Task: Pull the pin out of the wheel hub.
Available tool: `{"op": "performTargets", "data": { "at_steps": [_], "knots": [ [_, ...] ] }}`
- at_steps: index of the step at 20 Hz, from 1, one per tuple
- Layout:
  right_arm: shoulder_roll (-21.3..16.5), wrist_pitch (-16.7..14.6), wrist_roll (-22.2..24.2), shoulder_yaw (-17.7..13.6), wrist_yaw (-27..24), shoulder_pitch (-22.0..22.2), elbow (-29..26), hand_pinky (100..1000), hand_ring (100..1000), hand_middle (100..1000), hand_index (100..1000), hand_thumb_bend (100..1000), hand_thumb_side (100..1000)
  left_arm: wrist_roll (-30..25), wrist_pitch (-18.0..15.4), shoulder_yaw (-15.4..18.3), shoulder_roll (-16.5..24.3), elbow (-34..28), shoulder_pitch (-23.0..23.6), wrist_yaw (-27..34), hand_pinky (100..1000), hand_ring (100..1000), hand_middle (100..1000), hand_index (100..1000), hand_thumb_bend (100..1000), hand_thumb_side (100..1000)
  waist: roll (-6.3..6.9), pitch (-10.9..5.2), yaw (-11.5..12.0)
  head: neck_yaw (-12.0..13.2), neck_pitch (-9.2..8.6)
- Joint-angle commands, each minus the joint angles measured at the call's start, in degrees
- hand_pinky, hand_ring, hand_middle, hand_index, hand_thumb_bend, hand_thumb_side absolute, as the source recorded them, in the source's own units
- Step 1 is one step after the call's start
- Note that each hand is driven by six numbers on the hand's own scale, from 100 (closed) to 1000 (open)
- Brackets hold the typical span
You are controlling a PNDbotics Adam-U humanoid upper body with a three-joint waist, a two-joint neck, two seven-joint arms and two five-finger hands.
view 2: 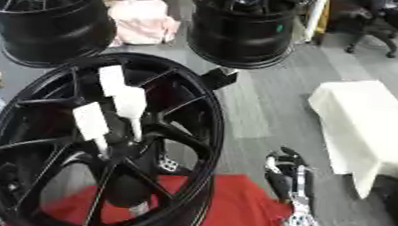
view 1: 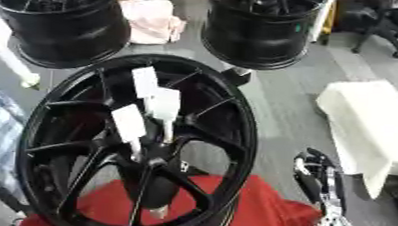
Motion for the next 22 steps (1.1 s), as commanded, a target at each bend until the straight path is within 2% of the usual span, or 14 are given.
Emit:
{"op": "performTargets", "data": {
  "at_steps": [1, 5, 9, 14, 18, 22],
  "knots": [
    [-1.3, 0.0, -0.3, -0.4, 0.7, -0.6, -1.0, 717, 639, 638, 818, 100, 513, -4.1, -7.4, 5.2, 1.0, 3.8, 3.8, -4.8, 737, 716, 686, 811, 593, 484, -0.03, -0.55, 0.1, -0.4, -0.76],
    [-1.1, 0.3, -0.3, -0.5, 0.5, -0.7, -1.1, 717, 639, 638, 818, 100, 515, -0.4, -8.0, 10.0, -8.2, 9.3, 7.5, -14.7, 765, 756, 735, 824, 629, 524, -0.61, -0.32, 0.1, -0.7, -0.99],
    [-0.8, 0.4, -0.1, -0.5, 0.1, -1.0, -1.2, 717, 639, 639, 818, 100, 516, 4.5, -5.4, 15.1, -17.3, 14.6, 10.0, -23.0, 731, 728, 699, 798, 587, 505, -1.40, 0.27, 0.0, -0.9, -1.36],
    [-0.5, 0.6, -0.1, -0.6, -0.3, -1.4, -1.4, 717, 639, 639, 818, 100, 516, 5.7, -0.8, 21.0, -25.5, 15.1, 12.5, -24.5, 707, 698, 664, 772, 536, 496, -2.24, 0.79, 0.1, -1.0, -1.40],
    [-0.5, 0.8, 0.1, -0.5, -0.5, -1.4, -1.3, 717, 639, 639, 818, 100, 516, 3.9, 2.1, 25.5, -30.2, 12.8, 14.8, -26.1, 703, 691, 656, 764, 513, 497, -2.68, 0.82, 0.6, -0.9, -1.38],
    [-0.4, 1.0, 0.2, -0.5, -1.0, -1.4, -1.0, 717, 639, 639, 818, 100, 516, 3.7, 5.0, 29.4, -34.2, 11.0, 15.9, -24.6, 696, 684, 645, 755, 489, 495, -3.26, 0.68, 0.8, -0.9, -1.40]
  ]
}}
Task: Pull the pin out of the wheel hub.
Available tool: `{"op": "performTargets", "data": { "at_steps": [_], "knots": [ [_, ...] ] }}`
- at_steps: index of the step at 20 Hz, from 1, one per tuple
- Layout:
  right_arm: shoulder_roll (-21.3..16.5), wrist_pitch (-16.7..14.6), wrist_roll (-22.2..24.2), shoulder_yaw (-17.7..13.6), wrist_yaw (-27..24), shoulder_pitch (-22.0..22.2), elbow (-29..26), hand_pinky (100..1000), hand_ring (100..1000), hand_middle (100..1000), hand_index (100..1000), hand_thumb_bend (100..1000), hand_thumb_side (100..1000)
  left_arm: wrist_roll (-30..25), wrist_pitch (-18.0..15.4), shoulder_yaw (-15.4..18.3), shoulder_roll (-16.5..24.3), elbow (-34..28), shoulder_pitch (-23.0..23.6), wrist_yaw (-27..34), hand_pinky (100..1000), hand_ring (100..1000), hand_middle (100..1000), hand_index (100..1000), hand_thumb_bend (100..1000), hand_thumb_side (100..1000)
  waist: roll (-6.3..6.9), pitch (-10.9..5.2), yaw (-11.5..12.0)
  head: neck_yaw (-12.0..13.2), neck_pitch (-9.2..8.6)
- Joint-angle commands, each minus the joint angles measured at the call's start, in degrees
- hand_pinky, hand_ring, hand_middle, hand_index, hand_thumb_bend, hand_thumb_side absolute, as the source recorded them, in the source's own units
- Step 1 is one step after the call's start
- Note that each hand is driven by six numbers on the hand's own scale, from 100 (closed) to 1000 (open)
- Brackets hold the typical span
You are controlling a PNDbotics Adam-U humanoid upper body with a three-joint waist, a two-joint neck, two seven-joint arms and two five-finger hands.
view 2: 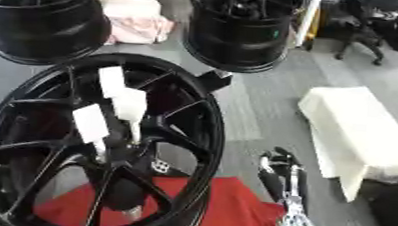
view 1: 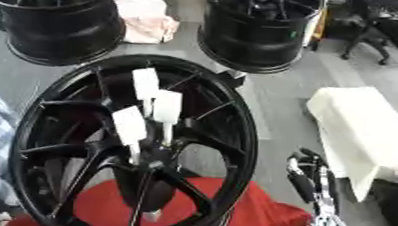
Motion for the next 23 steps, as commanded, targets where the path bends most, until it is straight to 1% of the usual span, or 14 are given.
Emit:
{"op": "performTargets", "data": {
  "at_steps": [1, 3, 6, 11, 16, 23],
  "knots": [
    [-0.4, 0.2, 0.1, -0.4, -0.5, -0.8, -0.8, 717, 639, 639, 818, 100, 516, 0.2, 2.4, 3.3, -1.4, -2.2, 0.2, 1.6, 694, 681, 641, 753, 483, 494, -0.08, -0.51, 0.1, -0.1, -0.83],
    [-0.4, 0.2, 0.1, -0.4, -0.7, -0.8, -0.7, 717, 639, 639, 818, 100, 516, 0.7, 3.9, 4.3, -2.7, -2.5, 0.4, 3.3, 691, 678, 636, 750, 472, 491, -0.29, -0.51, 0.2, -0.2, -1.01],
    [-0.4, 0.3, 0.2, -0.4, -0.8, -0.8, -0.6, 717, 639, 639, 818, 100, 516, 1.2, 5.5, 4.9, -4.2, -2.4, 1.0, 5.0, 688, 671, 631, 748, 467, 487, -0.46, -0.48, 0.4, -0.1, -1.23],
    [-0.4, 0.3, 0.2, -0.5, -0.7, -0.8, -0.6, 717, 639, 639, 818, 100, 517, 3.1, 7.0, 5.0, -4.9, -0.8, 1.1, 6.2, 680, 660, 621, 741, 468, 475, -0.50, -0.43, 0.6, 0.0, -1.14],
    [-0.5, 0.3, 0.3, -0.6, -0.5, -0.8, -0.8, 717, 639, 639, 819, 100, 517, 4.1, 6.6, 4.4, -4.6, 1.1, 1.0, 6.7, 679, 657, 618, 740, 477, 472, -0.46, -0.39, 0.9, 0.0, -0.94],
    [-0.6, 0.4, 0.2, -0.7, -0.3, -0.6, -0.9, 717, 640, 640, 819, 100, 517, 3.8, 6.3, 4.0, -4.6, 1.9, 0.9, 6.9, 678, 656, 617, 740, 482, 472, -0.45, -0.38, 1.2, 0.1, -0.64]
  ]
}}
